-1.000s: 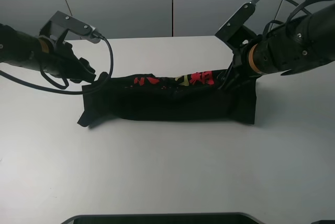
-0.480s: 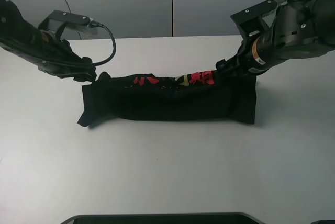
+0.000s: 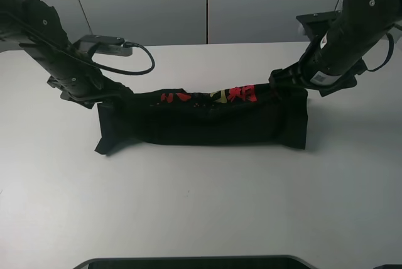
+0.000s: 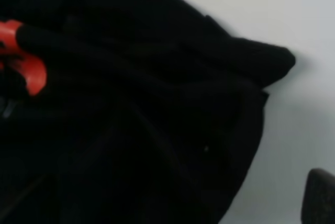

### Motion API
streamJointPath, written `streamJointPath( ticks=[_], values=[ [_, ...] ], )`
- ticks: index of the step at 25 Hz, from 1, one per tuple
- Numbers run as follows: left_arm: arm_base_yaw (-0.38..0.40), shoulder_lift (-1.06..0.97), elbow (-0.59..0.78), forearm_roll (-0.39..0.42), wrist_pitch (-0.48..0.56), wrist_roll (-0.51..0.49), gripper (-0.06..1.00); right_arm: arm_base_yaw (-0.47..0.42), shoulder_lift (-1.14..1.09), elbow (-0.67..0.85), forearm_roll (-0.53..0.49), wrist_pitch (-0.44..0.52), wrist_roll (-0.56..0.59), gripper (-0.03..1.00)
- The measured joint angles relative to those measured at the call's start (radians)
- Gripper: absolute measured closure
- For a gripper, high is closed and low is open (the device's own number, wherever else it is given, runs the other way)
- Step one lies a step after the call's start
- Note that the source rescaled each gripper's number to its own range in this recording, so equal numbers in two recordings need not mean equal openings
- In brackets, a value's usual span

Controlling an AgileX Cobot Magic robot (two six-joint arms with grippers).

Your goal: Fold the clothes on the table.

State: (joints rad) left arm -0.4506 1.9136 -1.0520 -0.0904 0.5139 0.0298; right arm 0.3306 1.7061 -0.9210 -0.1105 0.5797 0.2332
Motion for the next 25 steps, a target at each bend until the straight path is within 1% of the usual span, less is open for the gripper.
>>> streamJointPath(
  ticks=[3, 8, 17, 25],
  values=[
    [0.002, 0.044, -0.034, -0.015, 0.022, 0.0, 0.03, 0.0, 0.005, 0.0, 0.021, 0.021, -0.026, -0.03],
    [0.018, 0.113, -0.074, -0.042, 0.044, 0.0, 0.04, 0.0, 0.056, -0.008, 0.064, 0.031, -0.033, -0.03],
    [0.053, 0.123, -0.076, -0.042, 0.038, 0.0, 0.04, 0.0, 0.191, -0.115, 0.08, 0.049, -0.039, -0.03],
    [0.066, 0.123, -0.076, -0.037, 0.027, 0.002, 0.04, 0.0, 0.277, -0.136, 0.098, 0.028, -0.039, -0.03]
  ],
)
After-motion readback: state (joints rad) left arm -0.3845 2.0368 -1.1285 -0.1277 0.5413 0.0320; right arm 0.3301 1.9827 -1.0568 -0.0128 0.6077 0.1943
